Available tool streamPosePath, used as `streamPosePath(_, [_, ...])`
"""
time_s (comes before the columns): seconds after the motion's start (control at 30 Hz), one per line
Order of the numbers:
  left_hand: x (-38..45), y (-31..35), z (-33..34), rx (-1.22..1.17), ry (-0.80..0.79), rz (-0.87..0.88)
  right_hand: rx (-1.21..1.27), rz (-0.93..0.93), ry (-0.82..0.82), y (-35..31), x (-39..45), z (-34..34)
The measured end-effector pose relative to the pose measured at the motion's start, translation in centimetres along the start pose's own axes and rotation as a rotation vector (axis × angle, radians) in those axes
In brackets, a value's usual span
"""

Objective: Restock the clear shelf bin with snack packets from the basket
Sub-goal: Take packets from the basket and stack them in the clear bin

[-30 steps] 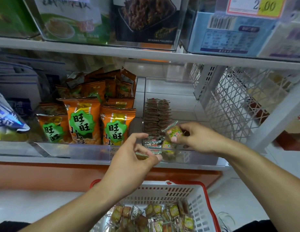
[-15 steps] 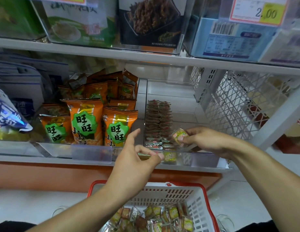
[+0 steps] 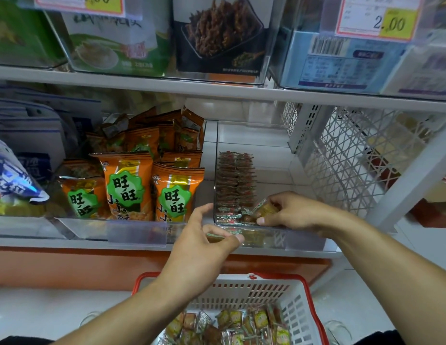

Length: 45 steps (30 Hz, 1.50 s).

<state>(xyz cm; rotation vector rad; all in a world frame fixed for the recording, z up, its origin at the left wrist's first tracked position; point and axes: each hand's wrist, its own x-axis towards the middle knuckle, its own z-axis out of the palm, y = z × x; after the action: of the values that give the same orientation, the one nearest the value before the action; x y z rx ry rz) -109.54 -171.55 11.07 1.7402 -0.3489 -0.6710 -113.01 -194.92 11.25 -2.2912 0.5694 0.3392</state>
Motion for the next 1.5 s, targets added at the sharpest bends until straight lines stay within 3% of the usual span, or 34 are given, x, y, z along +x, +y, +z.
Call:
streamPosePath(0.2, [0.2,-0.2,-0.1,-0.027,-0.012,-0.013,-0.078,0.037,0.045,0.0,0.7,0.2])
streamPosePath(0.43, [0.2,-0.4,-0.1,-0.472,-0.017,-0.093,-0.209,0.019,0.136,-0.6,1.1,0.2])
streamPosePath(0.57, [-0.3,0.0,-1.0,-0.866,-0.033,-0.166,-0.042,-0.088,0.427,-1.2,-0.9,-1.1])
streamPosePath(0.63, [-0.4,0.2,-1.2,-0.909,-0.043,-0.173,0.162,-0.155,0.439,-2.1,-2.3,-1.1])
streamPosePath(0.8, [-0.1,0.0,-1.1,-0.750,-0.015,-0.194,0.715,-0.143,-0.152,-4.2,-6.0,0.0])
streamPosePath(0.87, [0.0,-0.2,-1.0,-0.668,0.001,-0.164,0.836,-0.167,-0.235,-4.6,-6.7,0.5])
streamPosePath(0.97, [-0.1,0.1,-0.7,-0.612,0.001,-0.072,0.980,-0.130,-0.189,-5.2,-7.2,1.6])
streamPosePath(1.07, [0.0,0.5,-0.6,-0.706,0.036,0.005,1.161,-0.056,-0.140,-5.7,-7.6,2.8])
streamPosePath(1.17, [0.0,1.1,-0.6,-0.875,0.036,0.080,1.131,-0.014,-0.073,-5.8,-7.8,4.2])
streamPosePath(1.23, [0.1,1.2,-0.4,-0.862,0.045,0.146,1.119,0.008,-0.060,-5.9,-7.9,5.5])
streamPosePath(1.4, [-0.1,0.4,1.0,-0.509,0.068,0.198,1.267,-0.034,-0.058,-6.3,-8.0,7.7])
streamPosePath(1.5, [0.4,0.7,1.4,-0.148,0.055,0.338,1.326,-0.090,0.097,-5.6,-7.2,6.0])
